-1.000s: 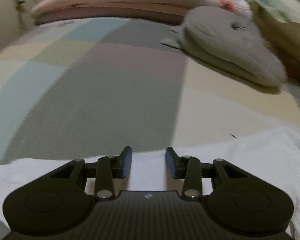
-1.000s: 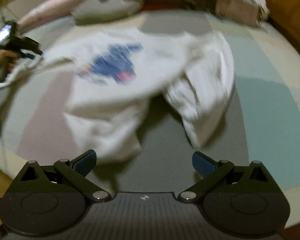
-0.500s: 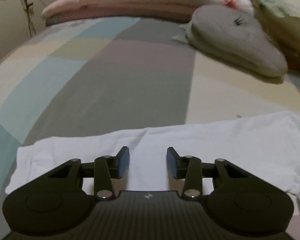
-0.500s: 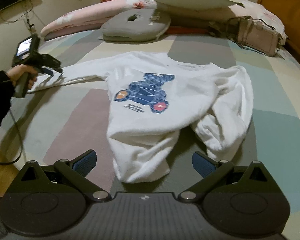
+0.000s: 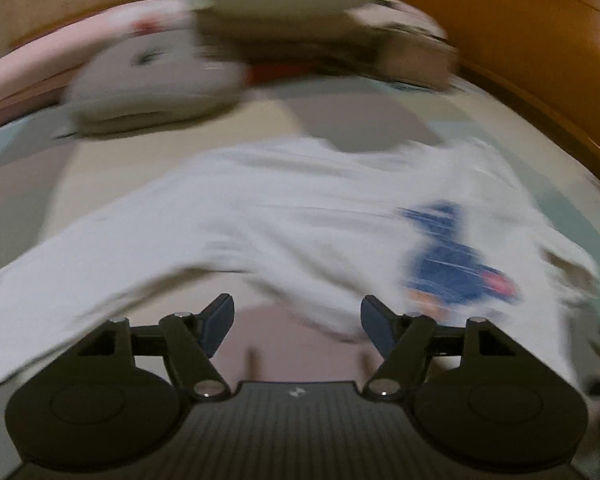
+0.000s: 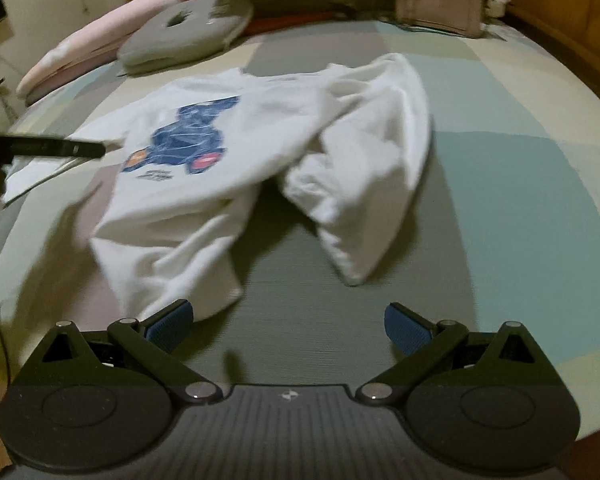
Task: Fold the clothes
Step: 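Move the open right gripper to the crumpled sleeve cuff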
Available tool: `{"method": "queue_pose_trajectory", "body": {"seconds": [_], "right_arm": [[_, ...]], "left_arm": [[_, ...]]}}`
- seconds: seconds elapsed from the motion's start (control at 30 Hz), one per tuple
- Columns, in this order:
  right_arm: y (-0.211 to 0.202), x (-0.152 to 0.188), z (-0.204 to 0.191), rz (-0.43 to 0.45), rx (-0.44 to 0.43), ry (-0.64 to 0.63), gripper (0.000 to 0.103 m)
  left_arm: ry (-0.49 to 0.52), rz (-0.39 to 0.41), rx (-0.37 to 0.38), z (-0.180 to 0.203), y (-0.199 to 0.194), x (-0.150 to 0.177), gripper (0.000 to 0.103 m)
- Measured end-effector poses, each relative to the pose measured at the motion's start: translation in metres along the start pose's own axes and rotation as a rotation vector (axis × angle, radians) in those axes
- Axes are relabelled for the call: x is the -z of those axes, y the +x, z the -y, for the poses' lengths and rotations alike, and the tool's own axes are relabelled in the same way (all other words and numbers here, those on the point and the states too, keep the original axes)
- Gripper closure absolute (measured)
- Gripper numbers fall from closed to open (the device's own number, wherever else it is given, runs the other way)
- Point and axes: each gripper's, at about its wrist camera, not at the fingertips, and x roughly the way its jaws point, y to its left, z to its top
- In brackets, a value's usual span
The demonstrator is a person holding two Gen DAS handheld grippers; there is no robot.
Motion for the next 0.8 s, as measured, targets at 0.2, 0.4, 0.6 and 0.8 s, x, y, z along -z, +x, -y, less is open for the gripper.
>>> {"method": "queue_pose_trajectory", "body": {"seconds": [0.2,0.4,0.6,0.8], "right_arm": [[0.0,-0.02,0.029,0.057,0.067,0.096,0.0],[0.018,-0.041,0.041,0.089,0.145,0.149,0.0],[0.036,-0.043,0.053,0.072,0.3,0.161,0.0],[0.042,-0.042,0.078,0.022,0.386,0.17,0.0]], "left_arm": [[0.136,0.017,0.093,0.074,-0.008,0.006,0.017],[0.193,0.022,0.128,0.123,-0.006,0.015,0.015],[0.176,0.004,0.122,0.131,-0.002,0.02,0.015],[0.168,0.013,0.127,0.128,-0.003,0.022,0.015]]}}
